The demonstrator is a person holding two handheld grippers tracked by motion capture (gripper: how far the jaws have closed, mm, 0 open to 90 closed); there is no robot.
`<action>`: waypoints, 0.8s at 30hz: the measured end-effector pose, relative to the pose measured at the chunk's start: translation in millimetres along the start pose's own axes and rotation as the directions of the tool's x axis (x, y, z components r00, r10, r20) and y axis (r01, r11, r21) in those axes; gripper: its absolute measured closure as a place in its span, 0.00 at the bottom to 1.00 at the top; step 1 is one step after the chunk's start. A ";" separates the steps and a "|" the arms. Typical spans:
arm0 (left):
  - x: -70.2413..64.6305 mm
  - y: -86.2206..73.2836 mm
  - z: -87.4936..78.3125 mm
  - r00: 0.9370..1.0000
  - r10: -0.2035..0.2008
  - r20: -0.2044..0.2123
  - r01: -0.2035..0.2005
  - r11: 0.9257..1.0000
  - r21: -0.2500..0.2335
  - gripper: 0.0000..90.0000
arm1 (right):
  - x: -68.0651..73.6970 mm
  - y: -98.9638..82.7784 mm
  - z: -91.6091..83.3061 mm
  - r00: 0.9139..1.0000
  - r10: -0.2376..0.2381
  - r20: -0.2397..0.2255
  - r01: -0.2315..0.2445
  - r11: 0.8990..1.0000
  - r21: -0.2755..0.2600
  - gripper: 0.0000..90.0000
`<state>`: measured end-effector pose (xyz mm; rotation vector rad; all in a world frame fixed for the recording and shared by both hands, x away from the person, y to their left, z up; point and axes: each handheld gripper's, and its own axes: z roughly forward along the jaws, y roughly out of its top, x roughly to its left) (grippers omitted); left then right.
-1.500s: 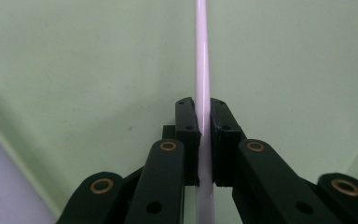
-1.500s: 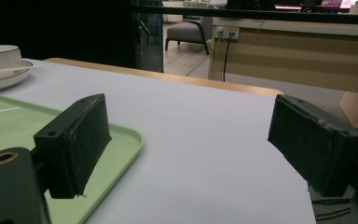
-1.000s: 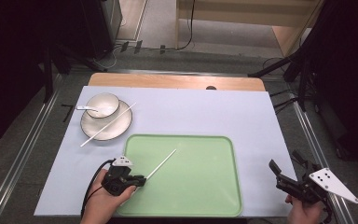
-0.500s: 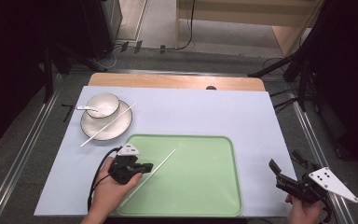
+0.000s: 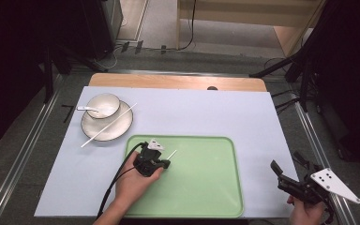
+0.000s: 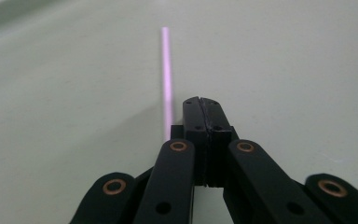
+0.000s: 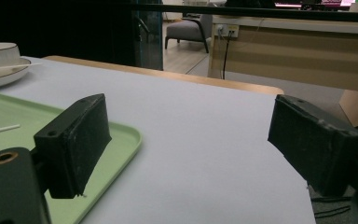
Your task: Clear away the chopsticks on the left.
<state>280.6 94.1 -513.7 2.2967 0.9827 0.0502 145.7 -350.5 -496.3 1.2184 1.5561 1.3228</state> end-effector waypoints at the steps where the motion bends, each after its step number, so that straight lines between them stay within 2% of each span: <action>1: 3.3 -0.6 -1.6 1.000 -0.006 -0.003 0.006 1.000 0.003 1.00 | 0.4 0.1 0.1 1.000 0.002 0.000 -0.002 1.000 0.000 0.14; 5: 19.2 -6.2 -9.4 0.998 -0.056 -0.029 0.056 0.998 -0.021 1.00 | 2.0 0.5 -0.3 1.000 -0.003 0.000 0.003 1.000 0.001 0.14; 6: 19.2 -6.2 -9.4 0.998 -0.056 -0.029 0.056 0.998 -0.021 1.00 | 2.0 0.5 -0.3 1.000 -0.003 0.000 0.003 1.000 0.001 0.14; 7: 25.8 -9.0 -13.4 0.996 -0.073 -0.044 0.072 0.997 -0.030 1.00 | 2.0 0.5 -0.4 1.000 -0.002 0.001 0.002 1.000 0.001 0.14; 11: 35.5 -13.6 -20.5 0.994 -0.090 -0.062 0.088 0.996 -0.032 1.00 | 1.7 0.4 -0.6 1.000 0.000 0.002 0.000 1.000 0.000 0.14; 13: 43.2 -18.5 -27.6 0.990 -0.104 -0.095 0.101 0.994 -0.036 1.00 | 1.6 0.4 -0.9 1.000 -0.003 0.003 0.003 1.000 -0.001 0.14; 18: 53.1 -26.2 -35.5 0.987 -0.136 -0.092 0.132 0.990 -0.047 1.00 | 0.7 0.3 -1.9 1.000 0.001 0.003 -0.001 1.000 -0.001 0.14; 24: 64.9 -36.3 -45.9 0.979 -0.178 -0.095 0.173 0.983 -0.061 1.00 | 0.3 0.6 -2.5 1.000 0.003 0.004 -0.003 1.000 -0.004 0.14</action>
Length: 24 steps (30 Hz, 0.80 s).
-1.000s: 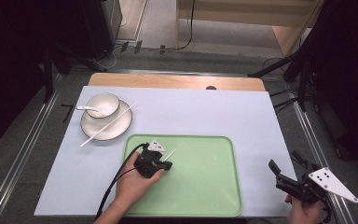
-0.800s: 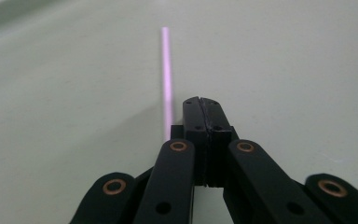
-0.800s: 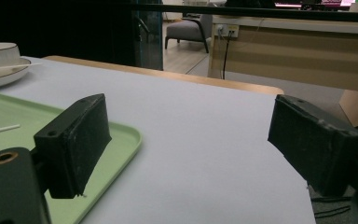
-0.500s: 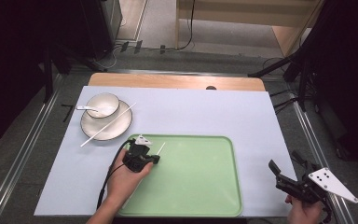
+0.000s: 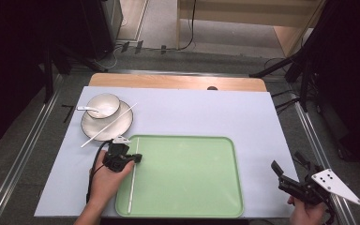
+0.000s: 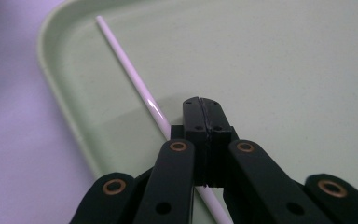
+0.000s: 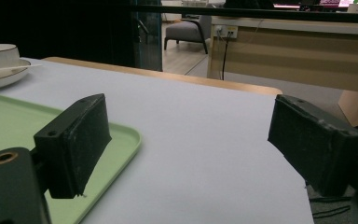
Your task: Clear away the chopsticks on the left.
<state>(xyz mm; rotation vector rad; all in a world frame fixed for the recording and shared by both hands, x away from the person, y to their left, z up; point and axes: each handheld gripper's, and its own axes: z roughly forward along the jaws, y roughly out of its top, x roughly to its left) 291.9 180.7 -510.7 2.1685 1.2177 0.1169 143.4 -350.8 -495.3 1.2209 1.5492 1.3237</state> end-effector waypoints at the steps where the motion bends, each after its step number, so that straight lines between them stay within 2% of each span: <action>1: 2.2 -0.9 -1.6 1.000 -0.003 -0.002 0.003 1.000 0.001 1.00 | 0.0 0.0 0.0 1.000 0.000 0.000 0.000 1.000 0.000 0.14; 5: 8.0 -3.4 -4.8 1.000 -0.015 -0.001 0.015 1.000 -0.005 1.00 | 0.0 -0.1 0.2 1.000 0.002 -0.001 -0.002 1.000 0.000 0.14; 9: 5.9 -3.2 -4.8 1.000 0.005 -0.008 -0.005 1.000 -0.001 1.00 | 0.0 0.0 0.7 1.000 0.002 -0.002 -0.002 1.000 0.001 0.14; 13: 2.6 -5.5 -7.7 0.999 0.033 0.012 -0.033 0.999 0.016 1.00 | 0.3 0.1 0.3 1.000 0.002 -0.001 -0.002 1.000 0.001 0.14; 18: 2.2 -8.3 -15.9 0.998 0.056 0.039 -0.057 0.998 0.010 1.00 | -0.7 -0.4 0.5 1.000 0.002 0.001 -0.002 1.000 0.001 0.14; 21: 6.9 -8.9 -22.0 0.998 0.040 0.046 -0.040 0.999 -0.008 1.00 | -0.7 -0.6 0.9 1.000 0.001 0.002 -0.001 1.000 0.003 0.14; 24: 10.6 -6.9 -27.0 0.998 0.029 0.051 -0.028 0.999 -0.034 0.96 | 0.0 -0.5 1.8 1.000 0.004 0.000 -0.004 1.000 0.003 0.14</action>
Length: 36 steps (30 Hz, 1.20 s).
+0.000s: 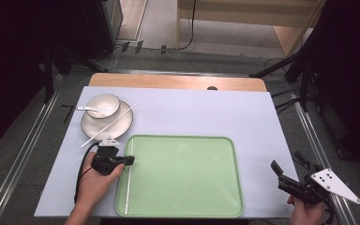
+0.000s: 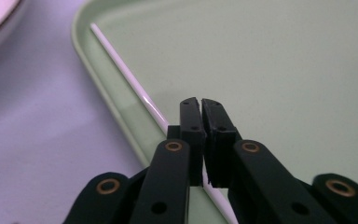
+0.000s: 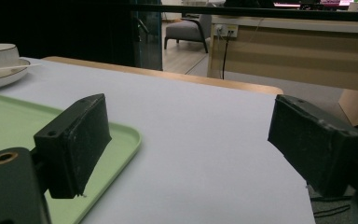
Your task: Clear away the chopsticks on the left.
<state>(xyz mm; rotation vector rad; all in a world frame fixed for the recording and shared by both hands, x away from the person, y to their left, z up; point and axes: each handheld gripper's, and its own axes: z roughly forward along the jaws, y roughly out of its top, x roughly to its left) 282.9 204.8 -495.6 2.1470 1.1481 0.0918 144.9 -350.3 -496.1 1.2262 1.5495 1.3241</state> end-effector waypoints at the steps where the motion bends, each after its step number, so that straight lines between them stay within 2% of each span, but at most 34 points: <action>1: 0.7 1.6 -1.9 1.000 0.004 0.000 -0.004 1.000 -0.008 0.94 | 0.2 0.1 0.2 1.000 -0.003 -0.001 0.003 1.000 0.000 0.14; 2: 1.0 3.0 -2.9 1.000 0.015 0.001 -0.015 1.000 -0.010 0.86 | 0.9 0.4 0.4 1.000 -0.007 0.000 0.007 1.000 -0.001 0.14; 4: 0.9 7.1 -6.7 0.998 0.062 0.007 -0.062 0.998 -0.016 0.79 | 1.2 0.5 0.0 1.000 -0.005 0.004 0.005 1.000 -0.004 0.14; 5: 2.2 9.3 -8.8 0.997 0.072 0.019 -0.071 0.997 -0.024 0.79 | 1.2 0.5 0.0 1.000 -0.005 0.004 0.005 1.000 -0.004 0.14; 6: 5.8 14.1 -12.8 0.996 0.086 0.039 -0.085 0.996 -0.032 0.70 | 1.2 0.5 -0.7 1.000 -0.003 0.006 0.003 1.000 -0.003 0.14; 8: 7.8 16.4 -15.0 0.995 0.097 0.032 -0.096 0.995 -0.036 0.64 | 1.2 0.6 -0.9 1.000 -0.002 0.008 0.002 1.000 -0.004 0.14; 9: 12.4 22.1 -20.4 0.993 0.122 0.008 -0.121 0.992 -0.035 0.62 | 1.2 0.7 -0.9 1.000 -0.001 0.009 0.001 1.000 -0.004 0.14; 11: 15.4 25.3 -23.3 0.992 0.127 -0.002 -0.127 0.991 -0.040 0.52 | 1.4 0.7 -1.0 1.000 -0.003 0.009 0.003 1.000 -0.002 0.14; 12: 23.4 32.2 -29.1 0.990 0.138 -0.024 -0.139 0.990 -0.032 0.48 | 1.3 0.7 -0.9 1.000 -0.003 0.009 0.003 1.000 -0.002 0.14; 13: 28.0 35.2 -32.2 0.989 0.142 -0.044 -0.144 0.989 -0.031 0.45 | 1.3 0.5 -0.9 1.000 -0.003 0.009 0.003 1.000 -0.001 0.14; 15: 32.9 38.0 -35.0 0.989 0.136 -0.052 -0.138 0.990 -0.032 0.40 | 1.1 0.5 -0.9 1.000 -0.004 0.009 0.004 1.000 -0.001 0.14; 19: 57.4 46.1 -43.8 0.991 0.093 -0.097 -0.096 0.995 -0.025 0.37 | -0.2 0.2 -1.1 1.000 -0.003 0.009 0.004 1.000 -0.001 0.14; 20: 70.7 48.9 -45.5 0.991 0.064 -0.117 -0.068 0.997 -0.028 0.38 | -0.3 0.2 -1.0 1.000 -0.004 0.008 0.004 1.000 -0.001 0.14; 21: 70.7 48.9 -45.5 0.991 0.064 -0.117 -0.068 0.997 -0.028 0.38 | -0.3 0.3 -1.0 1.000 -0.004 0.008 0.004 1.000 -0.002 0.14; 22: 83.1 51.3 -44.0 0.988 0.046 -0.147 -0.048 0.999 -0.012 0.39 | -0.2 0.3 -1.0 1.000 -0.004 0.008 0.004 1.000 -0.002 0.14; 24: 88.5 52.2 -41.8 0.987 0.035 -0.155 -0.036 0.999 0.000 0.41 | -0.1 0.5 -1.0 1.000 -0.005 0.007 0.005 1.000 -0.001 0.14; 25: 96.8 53.3 -36.2 0.983 0.031 -0.181 -0.027 0.999 0.024 0.42 | 0.0 0.5 -0.9 1.000 -0.005 0.006 0.005 1.000 -0.001 0.14; 26: 96.8 53.3 -36.2 0.983 0.031 -0.181 -0.027 0.999 0.024 0.43 | 0.0 0.5 -0.9 1.000 -0.005 0.006 0.005 1.000 -0.001 0.14; 28: 102.7 54.3 -30.1 0.979 0.021 -0.203 -0.013 0.999 0.040 0.46 | 0.1 0.5 -0.6 1.000 -0.004 0.006 0.004 1.000 -0.001 0.14; 29: 104.5 54.6 -26.7 0.978 0.022 -0.207 -0.013 0.999 0.043 0.50 | 0.1 0.3 -0.1 1.000 -0.002 0.005 0.002 1.000 -0.001 0.14; 32: 108.2 55.7 -13.4 0.977 0.032 -0.211 -0.019 0.998 0.064 0.53 | 0.1 0.2 0.1 1.000 -0.005 0.005 0.005 1.000 0.000 0.14; 36: 108.8 56.2 -6.0 0.974 0.045 -0.224 -0.028 0.996 0.079 0.58 | -0.2 0.2 -0.3 1.000 -0.004 0.005 0.004 1.000 -0.001 0.14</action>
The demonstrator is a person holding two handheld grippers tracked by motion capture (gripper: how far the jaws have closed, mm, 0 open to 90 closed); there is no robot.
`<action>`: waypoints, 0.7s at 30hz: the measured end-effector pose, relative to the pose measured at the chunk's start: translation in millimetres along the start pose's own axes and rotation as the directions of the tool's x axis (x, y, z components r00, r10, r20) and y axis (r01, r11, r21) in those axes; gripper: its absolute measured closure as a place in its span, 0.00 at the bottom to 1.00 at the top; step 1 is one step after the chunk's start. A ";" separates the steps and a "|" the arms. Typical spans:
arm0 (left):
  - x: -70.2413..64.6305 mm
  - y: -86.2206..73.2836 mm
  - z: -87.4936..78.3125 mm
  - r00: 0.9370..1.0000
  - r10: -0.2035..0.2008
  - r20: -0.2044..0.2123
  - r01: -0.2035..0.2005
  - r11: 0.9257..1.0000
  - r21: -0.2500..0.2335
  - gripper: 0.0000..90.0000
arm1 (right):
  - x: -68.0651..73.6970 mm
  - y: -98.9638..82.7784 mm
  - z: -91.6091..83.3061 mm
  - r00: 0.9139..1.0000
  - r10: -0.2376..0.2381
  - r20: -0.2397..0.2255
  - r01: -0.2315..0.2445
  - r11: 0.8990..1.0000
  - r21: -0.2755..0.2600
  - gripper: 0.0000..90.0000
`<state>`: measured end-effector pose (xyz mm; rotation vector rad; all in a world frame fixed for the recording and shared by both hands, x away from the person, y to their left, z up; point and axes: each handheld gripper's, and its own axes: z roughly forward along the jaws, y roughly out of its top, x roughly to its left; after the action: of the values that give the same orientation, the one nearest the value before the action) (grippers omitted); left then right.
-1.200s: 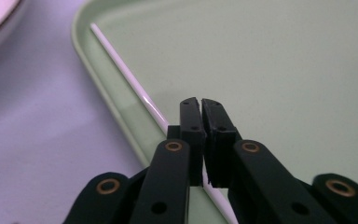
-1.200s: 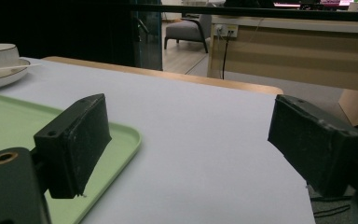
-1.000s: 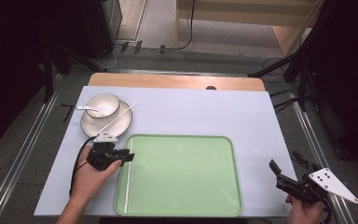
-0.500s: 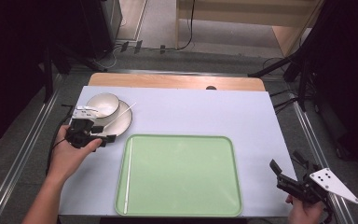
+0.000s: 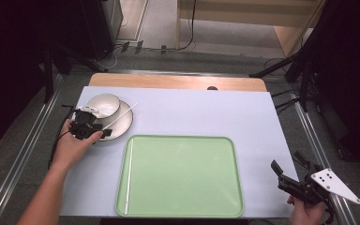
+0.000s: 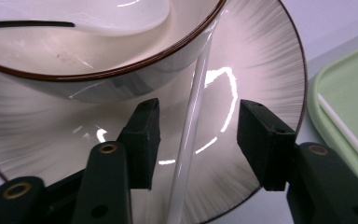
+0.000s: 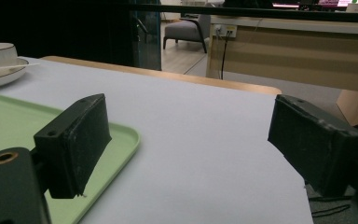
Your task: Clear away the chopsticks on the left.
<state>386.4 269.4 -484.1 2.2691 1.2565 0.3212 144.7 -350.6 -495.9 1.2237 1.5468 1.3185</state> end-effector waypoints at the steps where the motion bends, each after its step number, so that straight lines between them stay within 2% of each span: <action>1: 0.1 0.3 2.6 1.000 -0.002 -0.004 0.002 1.000 0.005 0.59 | -0.3 0.0 -0.2 1.000 -0.001 0.001 0.001 1.000 0.001 0.14; 3: 0.9 0.4 5.7 1.000 -0.011 0.000 0.011 1.000 0.016 0.62 | -0.7 -0.1 -0.4 1.000 0.000 0.000 0.000 1.000 0.002 0.14; 5: 1.0 0.4 8.9 1.000 -0.026 -0.017 0.027 0.999 0.017 0.68 | -0.7 0.0 -0.3 1.000 0.000 0.000 0.000 1.000 0.002 0.14; 8: 0.5 0.7 8.8 1.000 -0.027 -0.014 0.027 0.999 0.017 0.82 | -0.7 0.0 -0.4 1.000 -0.002 0.002 0.002 1.000 0.001 0.14; 9: 0.1 0.8 8.8 1.000 -0.023 -0.010 0.023 1.000 0.020 0.82 | -0.7 0.0 -0.4 1.000 -0.002 0.002 0.002 1.000 0.001 0.14; 10: 0.0 0.7 8.2 1.000 -0.019 0.022 0.018 0.999 0.028 0.91 | -0.8 0.1 -0.6 1.000 0.000 0.001 0.000 1.000 0.001 0.14; 11: 0.0 0.7 8.2 1.000 -0.019 0.022 0.018 0.999 0.028 0.94 | -0.8 0.1 -0.6 1.000 0.000 0.001 0.000 1.000 0.001 0.14; 12: -0.6 0.5 8.2 0.999 -0.007 0.043 0.006 0.999 0.033 0.95 | -1.2 0.0 -0.6 1.000 0.001 0.002 -0.001 1.000 0.000 0.14; 13: -3.5 0.4 7.6 1.000 0.018 0.020 -0.019 0.999 0.035 0.95 | -1.3 0.0 -0.6 1.000 0.002 0.002 -0.002 1.000 0.000 0.14; 15: -4.0 0.6 6.6 0.999 0.016 0.031 -0.017 0.999 0.038 0.95 | -1.2 0.0 -0.4 1.000 0.002 0.001 -0.002 1.000 0.000 0.14; 21: -16.5 3.1 -10.1 0.999 0.037 0.038 -0.037 0.999 -0.008 0.96 | -0.7 0.2 -0.4 1.000 0.000 0.003 0.000 1.000 -0.001 0.14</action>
<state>375.2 257.6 -473.3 2.2834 1.1937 0.2941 144.6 -351.4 -495.6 1.2246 1.5443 1.3163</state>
